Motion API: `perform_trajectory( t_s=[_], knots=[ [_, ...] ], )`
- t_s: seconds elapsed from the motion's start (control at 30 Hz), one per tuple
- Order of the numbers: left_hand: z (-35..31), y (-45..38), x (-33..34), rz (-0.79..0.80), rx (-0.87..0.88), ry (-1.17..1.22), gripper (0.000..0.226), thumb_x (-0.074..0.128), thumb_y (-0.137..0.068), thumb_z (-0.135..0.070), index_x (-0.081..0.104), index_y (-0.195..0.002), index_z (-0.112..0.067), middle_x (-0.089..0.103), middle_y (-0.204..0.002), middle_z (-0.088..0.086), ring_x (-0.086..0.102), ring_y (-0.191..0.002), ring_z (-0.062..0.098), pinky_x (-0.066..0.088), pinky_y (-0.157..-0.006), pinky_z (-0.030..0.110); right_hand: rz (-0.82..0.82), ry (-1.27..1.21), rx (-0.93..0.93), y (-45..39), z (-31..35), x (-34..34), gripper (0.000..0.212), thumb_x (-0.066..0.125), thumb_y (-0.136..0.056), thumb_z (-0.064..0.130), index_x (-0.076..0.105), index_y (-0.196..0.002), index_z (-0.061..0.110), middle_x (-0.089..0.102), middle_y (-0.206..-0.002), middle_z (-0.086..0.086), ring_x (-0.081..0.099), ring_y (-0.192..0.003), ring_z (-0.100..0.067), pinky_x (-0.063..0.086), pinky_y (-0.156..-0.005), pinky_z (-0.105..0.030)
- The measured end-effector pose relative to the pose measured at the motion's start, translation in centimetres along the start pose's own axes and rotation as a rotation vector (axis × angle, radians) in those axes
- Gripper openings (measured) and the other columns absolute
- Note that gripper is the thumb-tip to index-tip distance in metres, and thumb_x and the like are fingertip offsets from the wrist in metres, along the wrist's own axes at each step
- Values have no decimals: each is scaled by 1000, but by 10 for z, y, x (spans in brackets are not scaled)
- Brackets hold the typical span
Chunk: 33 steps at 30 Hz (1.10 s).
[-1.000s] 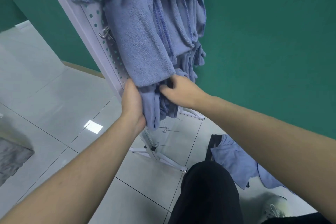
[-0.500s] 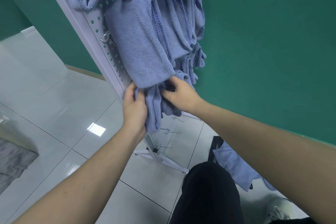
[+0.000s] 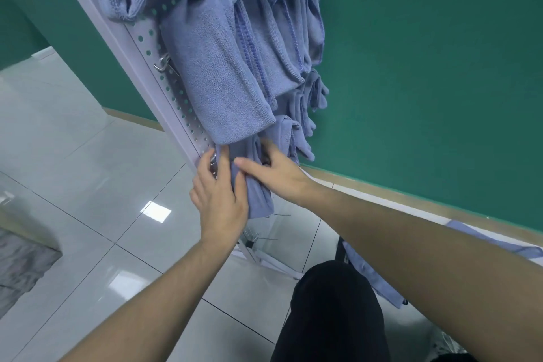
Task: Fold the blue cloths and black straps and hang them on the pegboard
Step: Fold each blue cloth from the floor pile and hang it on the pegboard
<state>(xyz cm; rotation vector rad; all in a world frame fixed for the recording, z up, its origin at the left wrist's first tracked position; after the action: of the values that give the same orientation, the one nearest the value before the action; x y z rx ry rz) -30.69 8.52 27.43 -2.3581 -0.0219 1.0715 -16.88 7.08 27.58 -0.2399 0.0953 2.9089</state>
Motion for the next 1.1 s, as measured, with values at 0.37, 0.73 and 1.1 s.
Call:
perform_trajectory(
  t_s=[0.37,0.73,1.1],
  knots=[
    [9,36,7,291,181,-111,65,67,-90,-24,40,-149,-15,45,-131,4,53,-108,26,43,-90,42,52,413,43,16,-31,-29,23,77,-86,35,63,-98,22,64,-83,-2,53,-69,-10,47,-72,-31],
    [-97,34,63,633,194,153,5,59,-93,-34,59,-98,-33,61,-87,-11,58,-66,13,52,-73,36,-51,356,320,103,-94,-163,9,57,-99,33,64,-94,29,73,-92,-2,68,-76,-16,57,-76,-35],
    [-172,75,251,1145,51,178,6,59,-92,-29,58,-98,-29,62,-90,-8,65,-80,21,49,-76,32,-258,325,574,171,-207,-294,13,57,-98,20,68,-99,14,74,-93,-6,64,-73,-17,57,-74,-33]
  ],
)
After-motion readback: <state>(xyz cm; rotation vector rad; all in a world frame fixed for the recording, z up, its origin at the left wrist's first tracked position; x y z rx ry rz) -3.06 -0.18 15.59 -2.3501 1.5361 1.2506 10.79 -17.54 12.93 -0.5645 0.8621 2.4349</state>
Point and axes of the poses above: each hand's wrist, its own y-axis away from the middle knuckle, its own x-axis out of the palm, z = x × y, the point moved 5 cm from there along -y, towards the middle knuckle
